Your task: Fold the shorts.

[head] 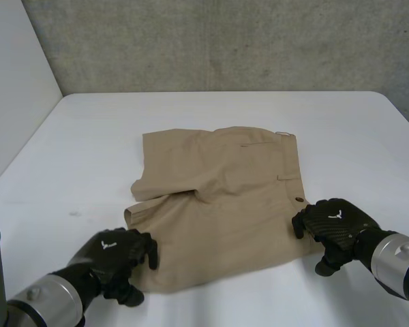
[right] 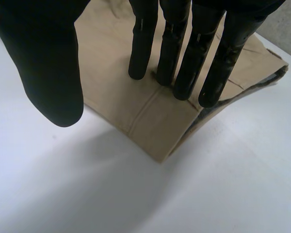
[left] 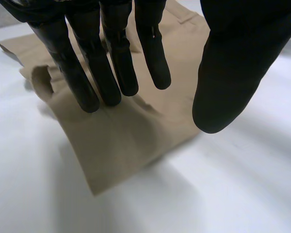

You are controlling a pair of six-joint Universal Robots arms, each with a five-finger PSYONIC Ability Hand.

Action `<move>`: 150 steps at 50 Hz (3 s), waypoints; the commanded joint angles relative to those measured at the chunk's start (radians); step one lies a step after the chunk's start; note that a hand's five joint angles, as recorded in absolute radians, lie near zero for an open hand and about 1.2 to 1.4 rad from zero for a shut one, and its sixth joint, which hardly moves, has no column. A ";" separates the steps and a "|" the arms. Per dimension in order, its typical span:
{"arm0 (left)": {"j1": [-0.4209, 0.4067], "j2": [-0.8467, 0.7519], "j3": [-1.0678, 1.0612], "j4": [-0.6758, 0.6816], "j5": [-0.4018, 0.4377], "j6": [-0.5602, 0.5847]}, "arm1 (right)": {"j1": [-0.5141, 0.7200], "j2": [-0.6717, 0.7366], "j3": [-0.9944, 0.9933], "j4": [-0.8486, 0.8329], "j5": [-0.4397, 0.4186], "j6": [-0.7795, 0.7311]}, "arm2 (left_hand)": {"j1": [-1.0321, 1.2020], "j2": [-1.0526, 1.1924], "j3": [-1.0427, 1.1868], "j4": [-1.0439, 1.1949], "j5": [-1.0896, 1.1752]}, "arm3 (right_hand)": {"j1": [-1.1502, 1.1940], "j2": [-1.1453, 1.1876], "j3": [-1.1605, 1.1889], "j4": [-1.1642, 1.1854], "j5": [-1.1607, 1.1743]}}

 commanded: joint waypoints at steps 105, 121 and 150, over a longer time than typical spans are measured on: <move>0.004 0.481 0.130 -0.173 -0.079 0.094 | 0.091 -0.380 -0.204 0.187 0.267 0.064 | 0.663 0.664 0.665 0.665 0.671 | 0.827 0.733 0.730 0.731 0.759; 0.028 0.132 0.141 0.006 -0.017 0.103 | 0.099 -0.149 -0.185 0.237 0.235 -0.051 | 0.663 0.664 0.665 0.665 0.671 | 0.827 0.733 0.730 0.731 0.759; 0.010 -0.887 1.051 0.128 -0.195 0.298 | 0.185 0.527 -0.673 -0.222 0.494 -0.013 | 0.663 0.664 0.665 0.665 0.671 | 0.827 0.733 0.730 0.731 0.759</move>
